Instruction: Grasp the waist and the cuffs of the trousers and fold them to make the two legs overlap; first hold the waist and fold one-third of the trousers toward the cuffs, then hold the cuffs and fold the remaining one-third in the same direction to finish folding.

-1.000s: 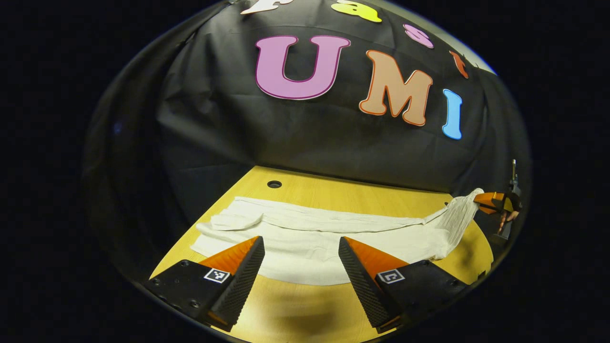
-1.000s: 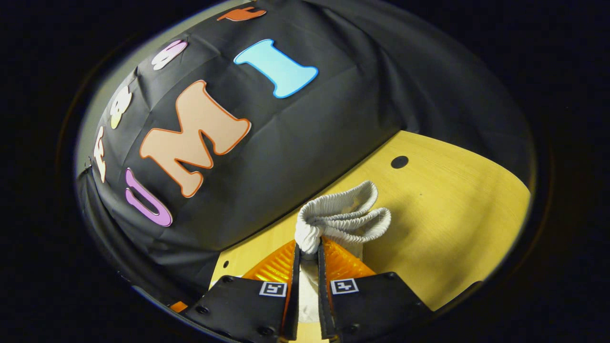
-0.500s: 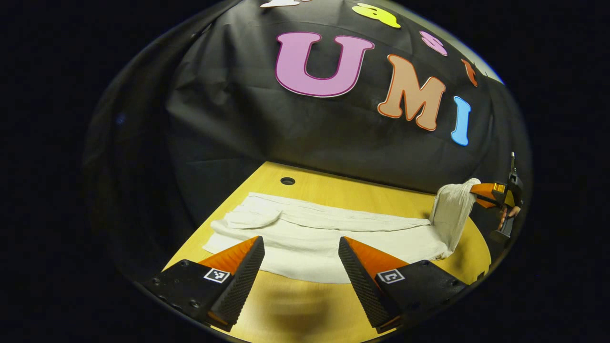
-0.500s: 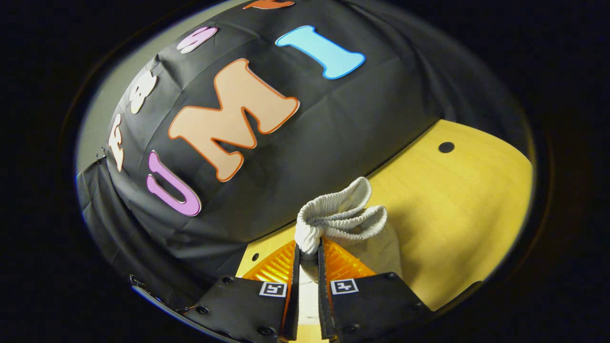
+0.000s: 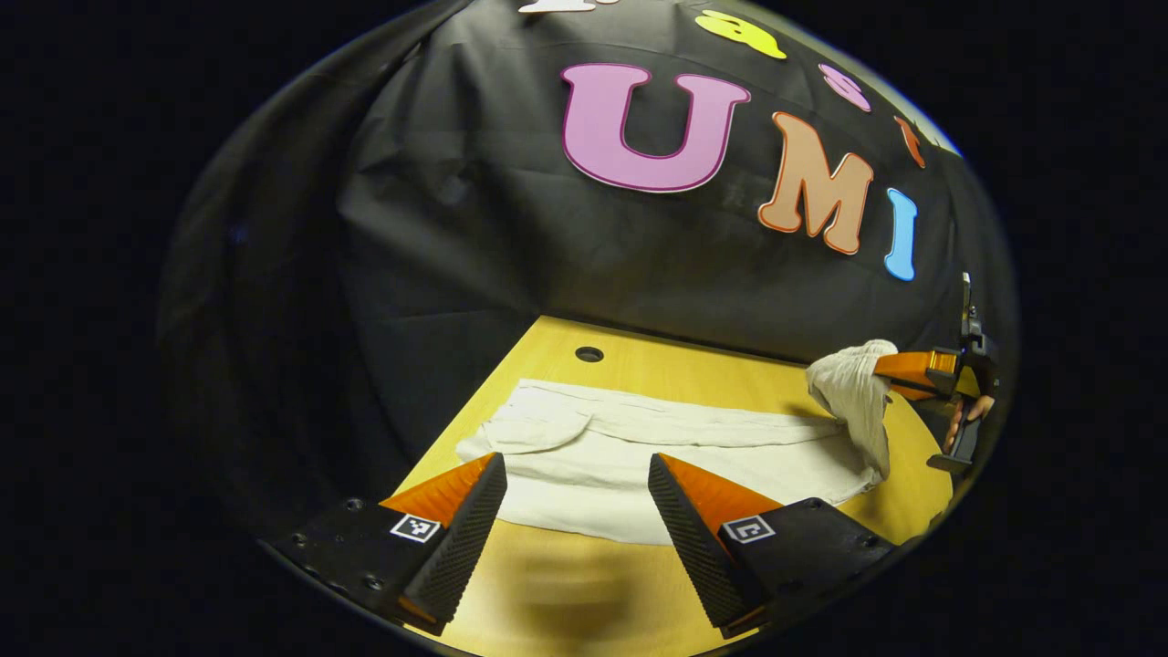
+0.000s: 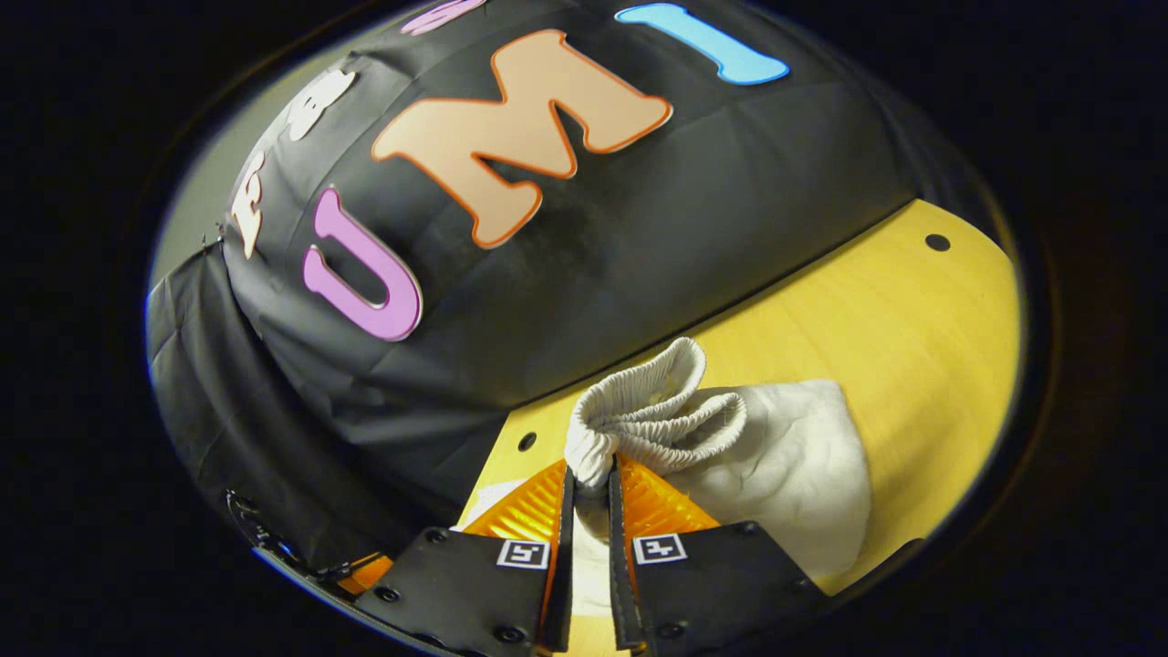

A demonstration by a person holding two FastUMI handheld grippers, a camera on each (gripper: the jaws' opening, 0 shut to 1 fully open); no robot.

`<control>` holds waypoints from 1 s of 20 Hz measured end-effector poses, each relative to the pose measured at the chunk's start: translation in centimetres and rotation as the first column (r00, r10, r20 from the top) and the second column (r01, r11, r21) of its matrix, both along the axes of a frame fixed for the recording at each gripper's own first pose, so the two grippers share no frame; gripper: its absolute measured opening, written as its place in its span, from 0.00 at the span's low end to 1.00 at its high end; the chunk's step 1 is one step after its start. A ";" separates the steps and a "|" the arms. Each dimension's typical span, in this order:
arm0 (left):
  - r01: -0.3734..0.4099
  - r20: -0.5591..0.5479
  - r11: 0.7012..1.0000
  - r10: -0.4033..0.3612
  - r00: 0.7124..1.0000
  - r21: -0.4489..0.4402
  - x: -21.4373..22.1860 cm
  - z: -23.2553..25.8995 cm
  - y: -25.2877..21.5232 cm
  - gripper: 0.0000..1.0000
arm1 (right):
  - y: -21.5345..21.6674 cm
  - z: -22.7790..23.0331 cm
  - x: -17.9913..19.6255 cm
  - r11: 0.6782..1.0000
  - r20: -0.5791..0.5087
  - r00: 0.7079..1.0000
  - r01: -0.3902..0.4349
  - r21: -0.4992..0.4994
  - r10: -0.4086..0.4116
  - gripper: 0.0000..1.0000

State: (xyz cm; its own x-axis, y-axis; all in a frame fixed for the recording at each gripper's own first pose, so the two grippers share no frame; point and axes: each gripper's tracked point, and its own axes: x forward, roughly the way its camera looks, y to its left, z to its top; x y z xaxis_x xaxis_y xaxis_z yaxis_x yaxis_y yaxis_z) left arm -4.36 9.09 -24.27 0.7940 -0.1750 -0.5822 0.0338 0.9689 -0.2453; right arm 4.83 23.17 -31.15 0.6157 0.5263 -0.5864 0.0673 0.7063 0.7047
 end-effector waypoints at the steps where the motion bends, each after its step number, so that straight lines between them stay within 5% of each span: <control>1: -0.001 -0.006 1.000 0.001 1.000 0.003 0.1 -0.4 0.5 0.95 | 1.1 -0.9 -0.5 1.000 -0.014 1.000 -0.021 -0.010 0.020 0.19; 10: 0.024 -0.066 1.000 -0.024 0.998 0.009 1.5 -4.6 4.6 0.95 | 1.0 -2.1 -1.6 0.961 -0.103 0.977 -0.205 -0.185 0.189 0.20; 14: 0.049 -0.073 0.999 -0.047 0.996 0.020 4.6 -6.2 4.8 0.96 | 0.7 -1.4 -1.8 0.955 -0.119 0.969 -0.235 -0.181 0.216 0.30; 18: 0.082 -0.088 0.997 -0.081 0.993 0.008 6.3 -8.7 5.6 0.95 | -2.9 1.0 -1.2 0.948 -0.076 0.975 -0.222 -0.230 0.209 0.90; 20: 0.102 -0.097 0.995 -0.100 0.990 0.012 7.2 -10.0 5.9 0.96 | -5.0 2.8 -1.3 0.941 -0.059 0.976 -0.219 -0.257 0.211 0.96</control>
